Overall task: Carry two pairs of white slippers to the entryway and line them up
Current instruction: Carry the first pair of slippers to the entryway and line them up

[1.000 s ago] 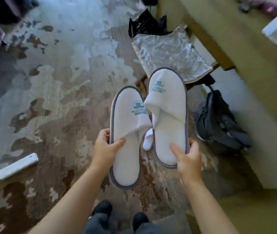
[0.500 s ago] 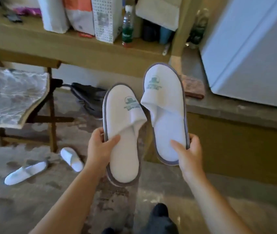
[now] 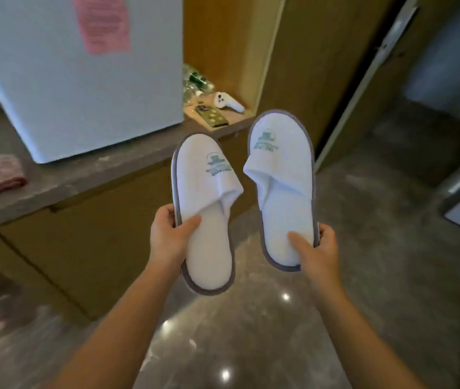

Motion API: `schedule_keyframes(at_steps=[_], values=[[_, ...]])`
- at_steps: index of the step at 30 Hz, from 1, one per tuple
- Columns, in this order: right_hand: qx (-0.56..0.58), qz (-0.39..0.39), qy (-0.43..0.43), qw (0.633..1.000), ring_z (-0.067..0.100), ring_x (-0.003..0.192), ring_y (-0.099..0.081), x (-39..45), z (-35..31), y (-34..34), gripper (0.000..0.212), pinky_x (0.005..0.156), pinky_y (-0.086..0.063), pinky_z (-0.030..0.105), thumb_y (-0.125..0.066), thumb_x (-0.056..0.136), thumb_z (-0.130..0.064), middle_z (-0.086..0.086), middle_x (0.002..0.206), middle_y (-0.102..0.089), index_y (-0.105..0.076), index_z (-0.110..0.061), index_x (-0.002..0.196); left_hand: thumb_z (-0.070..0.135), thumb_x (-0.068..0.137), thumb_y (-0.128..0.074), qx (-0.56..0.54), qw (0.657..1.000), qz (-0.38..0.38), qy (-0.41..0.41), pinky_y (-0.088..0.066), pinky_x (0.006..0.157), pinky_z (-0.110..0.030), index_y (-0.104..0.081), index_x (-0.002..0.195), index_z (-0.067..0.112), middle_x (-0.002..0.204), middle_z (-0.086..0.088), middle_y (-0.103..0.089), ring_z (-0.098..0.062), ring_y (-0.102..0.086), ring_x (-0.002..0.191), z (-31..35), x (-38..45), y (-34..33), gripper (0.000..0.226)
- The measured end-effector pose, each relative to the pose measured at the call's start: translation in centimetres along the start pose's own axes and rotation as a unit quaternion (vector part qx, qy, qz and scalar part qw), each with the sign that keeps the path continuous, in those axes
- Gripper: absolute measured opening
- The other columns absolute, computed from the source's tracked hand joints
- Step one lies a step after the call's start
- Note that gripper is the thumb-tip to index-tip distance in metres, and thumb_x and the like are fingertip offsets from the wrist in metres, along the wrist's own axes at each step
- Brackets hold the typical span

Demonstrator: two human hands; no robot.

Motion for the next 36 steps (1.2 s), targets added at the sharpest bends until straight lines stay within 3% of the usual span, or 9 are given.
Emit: schedule_keyframes(at_steps=[9,14,18,24,29,36], values=[[0.057,0.179,-0.021,0.982,0.006,0.073,-0.051,9.4,2.9,18.0,0.031,0.058,-0.043,0.026,-0.062,0.077,-0.003,-0.009,0.082,-0.050,-0.041,-0.017,0.094,0.016,0.076,-0.064,0.034,0.987,-0.159,-0.012,-0.048,0.066,-0.037,-0.048,0.093,0.014,0.084,0.004,-0.055,-0.020,-0.056,0.082,0.5,1.5,-24.6,0.024],[0.060,0.226,-0.039,0.971,0.003,0.076,-0.050,17.3,5.0,22.6,0.031,0.059,-0.044,0.024,-0.061,0.078,-0.005,-0.011,0.084,-0.049,-0.041,-0.015,0.099,0.012,0.075,-0.065,0.027,0.971,-0.237,0.003,-0.047,0.060,-0.031,-0.050,0.082,0.024,0.087,0.003,-0.058,-0.017,-0.058,0.080,-0.8,5.0,-35.9,0.020],[0.066,0.235,-0.052,0.968,0.002,0.074,-0.051,26.6,6.1,23.3,0.030,0.058,-0.041,0.019,-0.061,0.078,-0.004,-0.011,0.083,-0.050,-0.040,-0.015,0.097,0.011,0.076,-0.065,0.025,0.967,-0.254,0.020,-0.049,0.064,-0.035,-0.049,0.080,0.024,0.087,0.001,-0.058,-0.023,-0.058,0.084,-1.8,10.5,-44.0,0.021],[0.068,0.197,-0.073,0.975,0.002,0.076,-0.051,40.5,5.7,23.1,0.032,0.053,-0.044,0.014,-0.060,0.079,-0.005,-0.012,0.085,-0.049,-0.039,-0.017,0.100,0.011,0.076,-0.064,0.042,0.970,-0.236,0.042,-0.050,0.078,-0.046,-0.049,0.084,0.023,0.094,-0.005,-0.059,-0.029,-0.058,0.091,-1.5,18.8,-53.5,0.020],[0.061,0.153,-0.081,0.983,0.003,0.075,-0.050,50.2,6.6,22.8,0.032,0.045,-0.042,0.001,-0.060,0.079,-0.002,-0.007,0.084,-0.049,-0.039,-0.012,0.100,0.016,0.077,-0.064,0.047,0.979,-0.192,0.046,-0.050,0.067,-0.035,-0.048,0.102,0.014,0.097,-0.004,-0.058,-0.025,-0.059,0.092,-2.3,24.1,-58.2,0.030],[0.025,-0.030,-0.116,0.993,0.008,0.079,-0.051,64.1,11.4,18.7,0.033,0.058,-0.045,0.021,-0.062,0.078,-0.008,-0.005,0.090,-0.051,-0.039,-0.016,0.101,0.013,0.077,-0.062,0.053,0.995,-0.024,0.079,-0.045,0.059,-0.030,-0.050,0.103,0.013,0.096,-0.005,-0.058,-0.023,-0.056,0.085,-7.4,30.3,-61.0,0.029]])
Point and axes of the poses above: each hand's wrist, its own x-axis towards the middle knuckle, its own y-axis out of the back of the hand, z = x × y, the point moved 8 cm from there along x, towards the middle knuckle
